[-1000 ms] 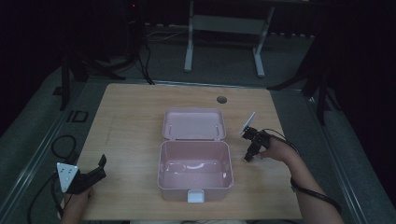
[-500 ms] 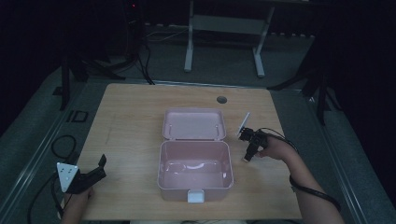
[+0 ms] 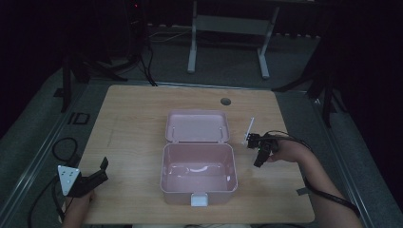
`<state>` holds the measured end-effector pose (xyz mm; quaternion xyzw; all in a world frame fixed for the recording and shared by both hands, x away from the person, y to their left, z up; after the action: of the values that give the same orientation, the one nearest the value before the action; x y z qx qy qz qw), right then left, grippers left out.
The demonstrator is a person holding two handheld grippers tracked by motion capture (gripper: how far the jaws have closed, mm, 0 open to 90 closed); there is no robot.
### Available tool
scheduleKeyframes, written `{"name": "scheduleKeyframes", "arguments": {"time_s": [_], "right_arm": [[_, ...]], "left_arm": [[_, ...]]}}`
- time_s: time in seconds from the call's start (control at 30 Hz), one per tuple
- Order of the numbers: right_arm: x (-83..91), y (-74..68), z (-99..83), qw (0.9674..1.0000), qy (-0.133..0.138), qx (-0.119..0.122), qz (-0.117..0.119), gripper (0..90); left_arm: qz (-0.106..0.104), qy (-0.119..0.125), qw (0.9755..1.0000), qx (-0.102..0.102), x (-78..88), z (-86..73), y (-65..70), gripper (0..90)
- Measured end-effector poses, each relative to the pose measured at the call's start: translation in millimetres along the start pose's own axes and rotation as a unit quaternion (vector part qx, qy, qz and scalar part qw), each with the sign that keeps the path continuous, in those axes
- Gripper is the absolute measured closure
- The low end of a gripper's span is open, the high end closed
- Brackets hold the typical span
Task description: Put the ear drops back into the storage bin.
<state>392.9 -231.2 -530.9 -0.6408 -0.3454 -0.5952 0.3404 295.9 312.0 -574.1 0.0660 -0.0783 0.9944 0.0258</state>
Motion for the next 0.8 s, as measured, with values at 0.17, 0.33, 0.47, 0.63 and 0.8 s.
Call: {"name": "scheduleKeyframes", "arguments": {"time_s": [0.17, 0.33, 0.47, 0.63, 0.8], "right_arm": [[7.9, -12.0, -9.1, 0.9979, 0.003, 0.064, 0.009, 59.3], [13.5, -23.1, -16.5, 0.9922, 0.002, 0.125, 0.006, 59.4], [16.3, -29.5, -19.0, 0.9868, 0.000, 0.161, -0.014, 59.4], [18.1, -39.0, -20.1, 0.9799, -0.005, 0.198, -0.028, 59.5], [20.4, -48.3, -20.1, 0.9746, -0.020, 0.219, -0.041, 59.4]], "left_arm": [[0.000, 0.000, 1.0000, 0.001, 0.0, -0.1, -0.1, 2.3], [0.001, -0.001, 1.0000, 0.000, 0.0, 0.0, -0.1, 2.3], [0.001, -0.001, 1.0000, 0.001, 0.0, -0.1, -0.1, 2.3], [0.001, 0.000, 1.0000, 0.000, 0.0, 0.0, -0.1, 2.3], [0.002, -0.001, 1.0000, 0.001, -0.1, -0.1, -0.1, 2.4]]}}
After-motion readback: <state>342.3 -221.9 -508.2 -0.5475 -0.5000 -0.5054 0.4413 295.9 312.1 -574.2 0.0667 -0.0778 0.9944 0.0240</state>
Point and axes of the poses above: each handheld gripper's, and its own axes: x roughly backward along the jaws, z roughly out of its top, y roughly to its right, the point moved 7 cm from there along -x, roughly forward along the jaws, and after that the axes turned 10 degrees about -x, right-handed, at the moved point
